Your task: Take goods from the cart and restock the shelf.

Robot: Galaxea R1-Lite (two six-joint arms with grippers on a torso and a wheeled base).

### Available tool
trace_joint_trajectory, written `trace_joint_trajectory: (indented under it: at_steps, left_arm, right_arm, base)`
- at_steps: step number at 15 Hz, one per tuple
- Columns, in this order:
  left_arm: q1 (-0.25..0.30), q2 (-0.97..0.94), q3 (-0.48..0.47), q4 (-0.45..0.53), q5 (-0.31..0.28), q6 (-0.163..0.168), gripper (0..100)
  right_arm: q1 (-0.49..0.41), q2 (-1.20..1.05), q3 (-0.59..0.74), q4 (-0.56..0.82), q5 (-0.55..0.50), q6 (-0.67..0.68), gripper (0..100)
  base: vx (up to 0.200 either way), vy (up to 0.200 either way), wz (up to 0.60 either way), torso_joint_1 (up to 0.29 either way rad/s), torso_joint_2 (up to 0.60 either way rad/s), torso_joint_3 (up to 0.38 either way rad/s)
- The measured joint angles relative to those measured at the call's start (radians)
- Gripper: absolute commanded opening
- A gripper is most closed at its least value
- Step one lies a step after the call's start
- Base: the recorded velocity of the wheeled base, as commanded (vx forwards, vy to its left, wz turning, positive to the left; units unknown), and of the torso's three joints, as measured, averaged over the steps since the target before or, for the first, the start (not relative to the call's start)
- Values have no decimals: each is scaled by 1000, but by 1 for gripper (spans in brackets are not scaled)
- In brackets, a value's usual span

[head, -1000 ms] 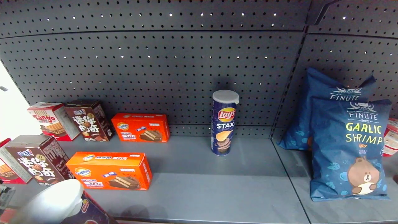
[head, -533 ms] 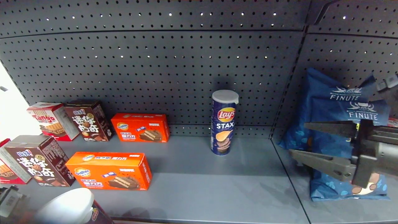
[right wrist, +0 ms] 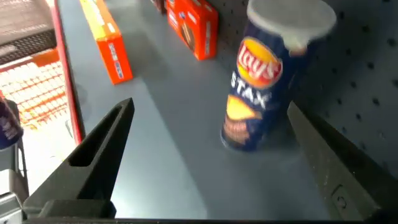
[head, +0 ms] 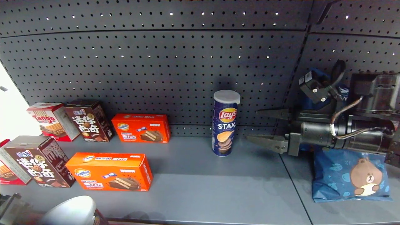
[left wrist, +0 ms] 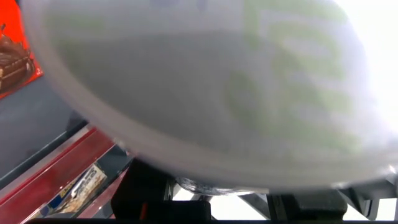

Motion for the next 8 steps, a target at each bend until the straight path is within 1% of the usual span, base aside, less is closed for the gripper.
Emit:
trace_joint_trajectory:
  at_steps: [4, 8]
  left_arm:
    - [0, -2, 1, 0, 0, 0, 0]
    - [0, -8, 14, 1, -1, 0, 0]
  right_arm:
    - [-31, 79, -30, -31, 38, 0, 100]
    - [-53, 156, -83, -69, 130, 0, 100]
  base:
    - [0, 0, 0, 0, 0, 0]
    - [0, 0, 0, 0, 0, 0]
